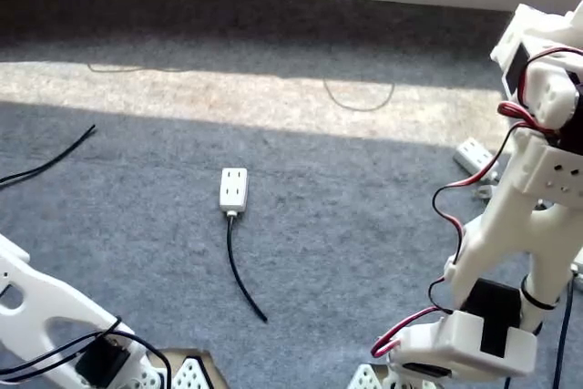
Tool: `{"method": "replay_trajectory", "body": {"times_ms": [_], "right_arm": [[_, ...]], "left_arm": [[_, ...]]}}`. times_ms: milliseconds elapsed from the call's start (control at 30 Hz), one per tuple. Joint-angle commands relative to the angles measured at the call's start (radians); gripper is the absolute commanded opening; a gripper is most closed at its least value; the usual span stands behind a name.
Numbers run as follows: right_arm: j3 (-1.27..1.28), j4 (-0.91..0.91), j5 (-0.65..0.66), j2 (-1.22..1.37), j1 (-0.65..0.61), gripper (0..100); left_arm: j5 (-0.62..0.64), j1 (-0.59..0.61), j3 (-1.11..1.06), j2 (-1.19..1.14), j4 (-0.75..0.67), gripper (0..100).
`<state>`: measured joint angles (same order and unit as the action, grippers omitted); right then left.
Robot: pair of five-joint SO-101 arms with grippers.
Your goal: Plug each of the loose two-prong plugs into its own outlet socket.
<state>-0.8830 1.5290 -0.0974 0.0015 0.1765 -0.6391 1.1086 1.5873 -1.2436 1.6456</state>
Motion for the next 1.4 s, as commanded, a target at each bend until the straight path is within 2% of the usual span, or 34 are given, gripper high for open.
{"method": "replay_trajectory", "body": {"times_ms": [0, 367, 700, 933, 1167, 1367], "right_arm": [[-0.039, 0.004, 0.008, -0.038, -0.013, 31.3], [-0.039, 0.005, 0.008, -0.039, -0.013, 31.3], [-0.039, 0.005, 0.008, -0.039, -0.018, 31.3], [-0.039, 0.025, 0.008, -0.036, -0.074, 31.3], [-0.039, 0.025, 0.008, -0.038, -0.074, 31.3], [-0.039, 0.025, 0.008, -0.038, -0.074, 31.3]], "left_arm": [[-0.002, 0.018, 0.054, -0.036, -0.064, 12], [0.008, -0.061, 0.056, -0.068, -0.055, 12], [0.143, -0.114, 0.082, -0.061, -0.054, 12], [0.147, -0.143, 0.077, 0.047, 0.002, 12], [0.149, -0.197, 0.076, 0.024, 0.015, 12], [0.149, -0.196, 0.076, -0.088, -0.087, 12]]}}
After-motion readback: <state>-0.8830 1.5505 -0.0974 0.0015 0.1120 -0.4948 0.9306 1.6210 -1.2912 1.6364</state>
